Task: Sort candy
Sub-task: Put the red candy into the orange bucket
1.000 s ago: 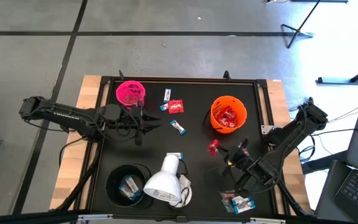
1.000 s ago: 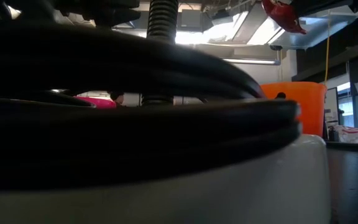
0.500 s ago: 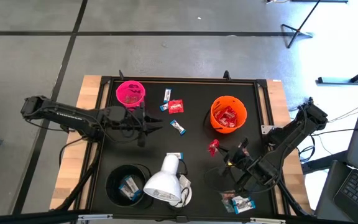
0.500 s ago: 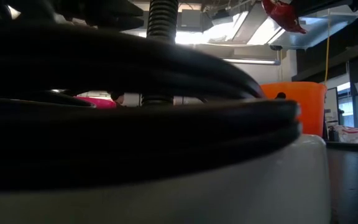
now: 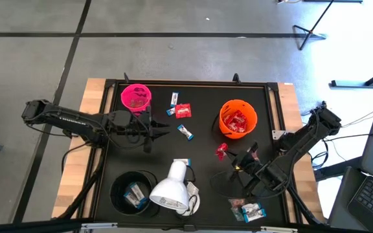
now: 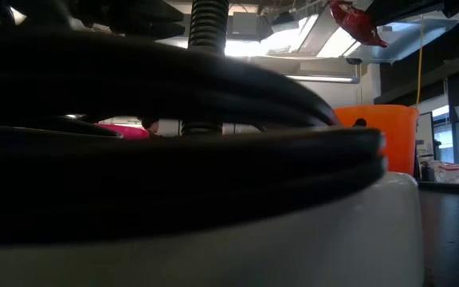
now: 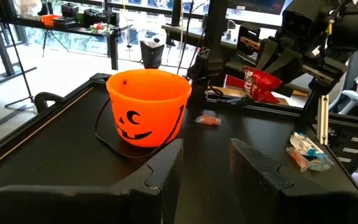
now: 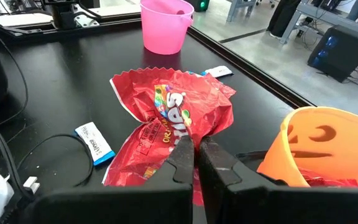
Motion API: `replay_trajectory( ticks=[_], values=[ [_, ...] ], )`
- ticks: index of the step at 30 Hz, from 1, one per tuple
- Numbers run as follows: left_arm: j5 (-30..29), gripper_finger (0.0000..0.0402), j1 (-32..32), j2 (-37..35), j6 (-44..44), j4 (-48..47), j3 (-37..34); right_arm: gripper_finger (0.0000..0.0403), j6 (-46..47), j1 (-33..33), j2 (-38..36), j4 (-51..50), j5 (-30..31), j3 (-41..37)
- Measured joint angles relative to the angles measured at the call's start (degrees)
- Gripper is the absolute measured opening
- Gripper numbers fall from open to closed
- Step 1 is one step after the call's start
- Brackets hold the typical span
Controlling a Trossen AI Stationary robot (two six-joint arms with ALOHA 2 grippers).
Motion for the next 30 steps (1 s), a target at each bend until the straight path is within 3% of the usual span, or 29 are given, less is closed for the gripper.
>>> replay_trajectory(
  ticks=[10, 15, 24, 30],
  values=[
    [-0.57, 0.0122, 0.00, 0.00, 1.46, -0.15, 0.00, 0.0005, -1.21, 0.00, 0.00, 0.10, 0.11, 0.00],
    [-0.67, 0.0122, 0.00, 0.00, 1.46, -0.14, 0.00, 0.0005, -3.12, -0.06, 0.00, 1.06, -2.90, 0.00],
    [-1.14, 0.0122, 0.00, 0.00, 1.39, 0.01, 0.00, 0.0005, -24.81, -4.39, 0.00, 15.55, -16.79, 0.00],
    [-1.09, 0.0122, 0.00, 0.00, 1.07, -0.04, 0.02, 0.0005, -35.44, -9.20, -1.17, 18.15, -19.26, 0.00]
  ],
)
